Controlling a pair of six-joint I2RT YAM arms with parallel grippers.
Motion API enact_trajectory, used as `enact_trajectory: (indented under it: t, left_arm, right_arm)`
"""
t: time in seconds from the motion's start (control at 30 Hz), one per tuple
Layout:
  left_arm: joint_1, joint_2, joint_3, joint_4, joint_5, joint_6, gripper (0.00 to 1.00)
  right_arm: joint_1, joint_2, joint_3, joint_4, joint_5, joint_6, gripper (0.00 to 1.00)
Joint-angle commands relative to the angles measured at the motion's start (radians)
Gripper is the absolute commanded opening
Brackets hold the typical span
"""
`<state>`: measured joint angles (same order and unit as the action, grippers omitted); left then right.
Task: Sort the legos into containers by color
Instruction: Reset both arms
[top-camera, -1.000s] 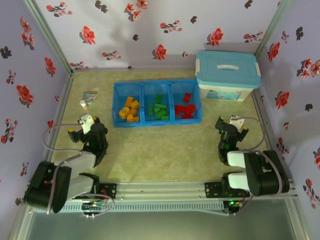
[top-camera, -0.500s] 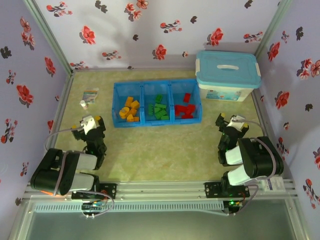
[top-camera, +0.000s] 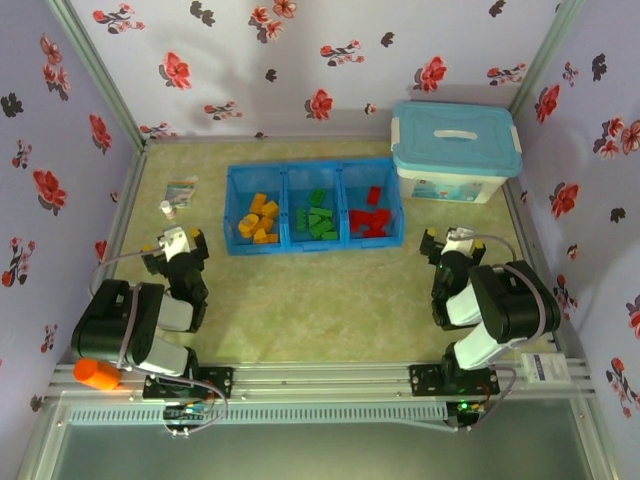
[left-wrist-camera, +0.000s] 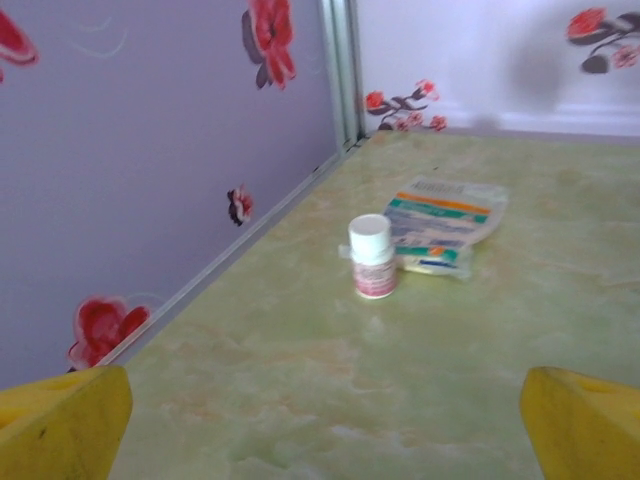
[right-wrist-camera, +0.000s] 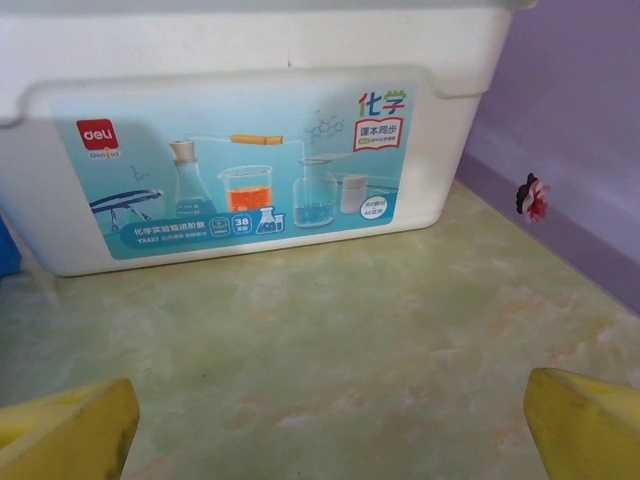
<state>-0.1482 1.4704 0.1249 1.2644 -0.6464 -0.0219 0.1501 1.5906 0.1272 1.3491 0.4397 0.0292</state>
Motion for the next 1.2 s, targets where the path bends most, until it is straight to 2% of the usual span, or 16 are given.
enact_trajectory:
  t: [0.0,0.13,0.27,0.33,0.4,0.43,0.47,0.5,1.1,1.17]
  left_arm:
    - [0.017,0.007,0.003,0.057,0.108,-0.018,1.00]
    - [0.013,0.124,0.057,0.062,0.393,0.130,1.00]
    - [0.018,0.119,0.076,0.031,0.390,0.127,1.00]
    - [0.025,0.110,0.099,-0.015,0.389,0.118,1.00]
    - [0.048,0.089,0.159,-0.146,0.389,0.089,1.00]
    - [0.065,0.084,0.215,-0.244,0.392,0.066,1.00]
    - [0.097,0.077,0.258,-0.337,0.422,0.031,1.00]
    - [0.129,0.075,0.270,-0.379,0.471,0.006,1.00]
    - [0.141,0.075,0.266,-0.370,0.485,-0.001,1.00]
    - [0.141,0.074,0.266,-0.370,0.485,-0.001,1.00]
  right_arm:
    - [0.007,0.020,0.023,0.039,-0.009,-0.032,0.99]
    - [0.009,0.025,0.031,0.040,-0.001,-0.038,0.99]
    - [0.010,0.032,0.043,0.029,0.012,-0.038,0.99]
    - [0.011,0.023,0.078,-0.033,0.032,-0.035,0.99]
    - [-0.007,-0.009,0.141,-0.199,0.047,0.002,0.99]
    - [-0.028,-0.026,0.201,-0.336,0.036,0.032,0.99]
    - [-0.059,-0.032,0.248,-0.438,-0.017,0.061,0.99]
    - [-0.098,-0.033,0.257,-0.463,-0.079,0.089,0.99]
    - [-0.112,-0.036,0.245,-0.445,-0.099,0.091,0.99]
    - [-0.112,-0.032,0.257,-0.462,-0.169,0.071,0.99]
